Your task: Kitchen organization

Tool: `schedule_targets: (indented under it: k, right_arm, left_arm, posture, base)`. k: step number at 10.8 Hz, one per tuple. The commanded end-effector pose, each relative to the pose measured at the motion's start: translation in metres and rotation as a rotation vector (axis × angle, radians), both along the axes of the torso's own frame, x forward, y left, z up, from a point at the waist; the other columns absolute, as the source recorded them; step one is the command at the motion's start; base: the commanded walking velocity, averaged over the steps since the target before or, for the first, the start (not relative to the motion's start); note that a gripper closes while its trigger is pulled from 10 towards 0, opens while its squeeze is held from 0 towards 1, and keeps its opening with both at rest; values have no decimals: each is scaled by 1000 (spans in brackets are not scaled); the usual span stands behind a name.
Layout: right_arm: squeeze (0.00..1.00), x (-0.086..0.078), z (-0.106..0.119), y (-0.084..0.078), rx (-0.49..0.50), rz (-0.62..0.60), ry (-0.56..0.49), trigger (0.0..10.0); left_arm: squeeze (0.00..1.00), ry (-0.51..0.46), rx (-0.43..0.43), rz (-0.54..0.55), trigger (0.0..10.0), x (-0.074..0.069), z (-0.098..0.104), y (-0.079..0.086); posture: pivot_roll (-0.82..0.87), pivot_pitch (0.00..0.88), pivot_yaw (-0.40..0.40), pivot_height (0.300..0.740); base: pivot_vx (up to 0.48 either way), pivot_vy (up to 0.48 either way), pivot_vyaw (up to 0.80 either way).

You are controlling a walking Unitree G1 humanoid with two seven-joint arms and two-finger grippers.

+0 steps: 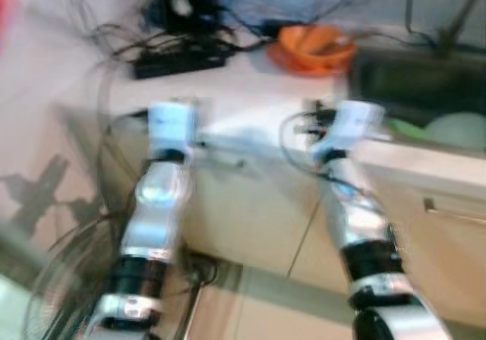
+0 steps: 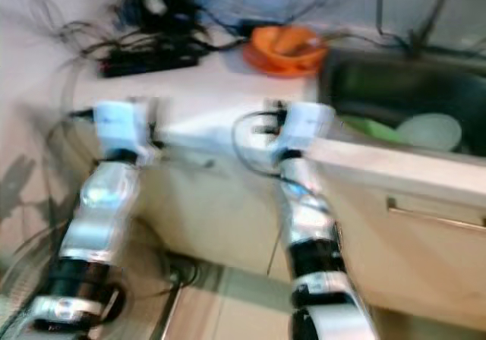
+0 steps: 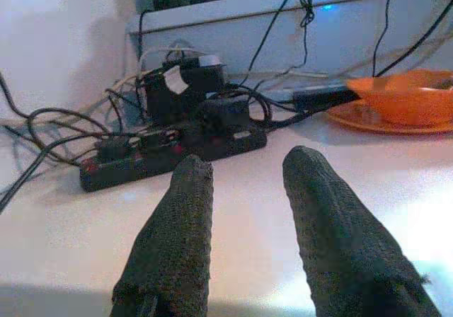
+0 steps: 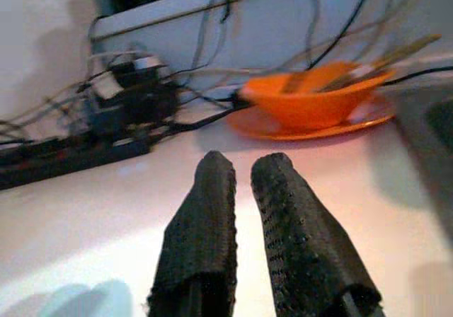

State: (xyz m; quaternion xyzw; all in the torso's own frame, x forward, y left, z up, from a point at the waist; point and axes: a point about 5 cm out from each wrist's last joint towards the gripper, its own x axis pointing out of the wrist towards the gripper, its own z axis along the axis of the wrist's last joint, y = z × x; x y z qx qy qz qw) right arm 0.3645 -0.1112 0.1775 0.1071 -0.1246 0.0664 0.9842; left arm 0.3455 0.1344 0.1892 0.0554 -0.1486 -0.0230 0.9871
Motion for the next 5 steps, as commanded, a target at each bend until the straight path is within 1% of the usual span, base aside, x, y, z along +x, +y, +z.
schedule_targets:
  k: [1, 4, 5]
  right_arm:
    - [0, 0, -1, -13, -1, -40, 5, 10000]
    - [0, 1, -2, -13, 1, -49, 15, 10000]
    - [0, 2, -2, -13, 4, -49, 21, 10000]
  left_arm:
    - [0, -5, 2, -43, 10000, 0, 3, -16]
    - [0, -7, 2, -58, 10000, 0, 3, -17]
    - [0, -9, 2, -68, 10000, 0, 3, -19]
  posture:
    - [191, 50, -2, 740]
    - [193, 49, -4, 740]
    - [193, 49, -4, 740]
  base:
    - [349, 0, 0]
    - [350, 0, 0]
    - [352, 0, -619]
